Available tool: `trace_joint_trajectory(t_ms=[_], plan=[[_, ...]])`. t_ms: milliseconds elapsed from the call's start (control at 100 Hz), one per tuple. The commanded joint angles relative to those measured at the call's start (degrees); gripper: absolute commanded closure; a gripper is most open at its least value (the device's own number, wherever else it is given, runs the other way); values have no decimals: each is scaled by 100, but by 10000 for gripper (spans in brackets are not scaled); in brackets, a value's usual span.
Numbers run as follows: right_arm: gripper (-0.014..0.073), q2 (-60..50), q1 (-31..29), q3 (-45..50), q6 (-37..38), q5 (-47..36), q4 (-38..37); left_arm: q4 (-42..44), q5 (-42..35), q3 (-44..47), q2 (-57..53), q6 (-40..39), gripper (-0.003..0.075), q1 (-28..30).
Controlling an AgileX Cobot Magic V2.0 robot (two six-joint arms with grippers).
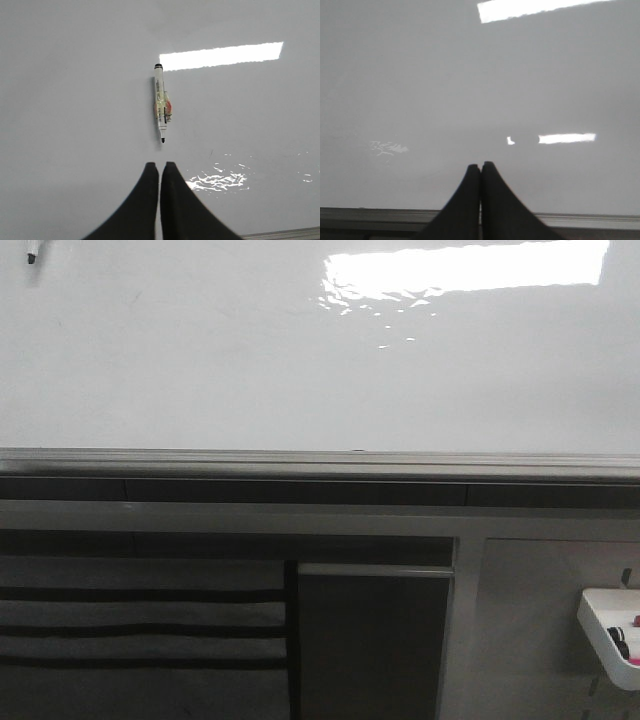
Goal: Write number 3 on whiteboard
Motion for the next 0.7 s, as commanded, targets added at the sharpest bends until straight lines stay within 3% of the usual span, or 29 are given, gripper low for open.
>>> trace_joint_trajectory(t_ms=[0, 570, 690], plan=[[664, 239, -30, -315, -21, -290, -2, -9, -365, -225, 215, -60, 738, -1], [662, 250, -30, -305, -21, -110, -2, 4, -442, -225, 267, -60, 738, -1], [596, 250, -30, -305, -21, -147, -2, 4, -339, -225, 267, -60, 738, -1]])
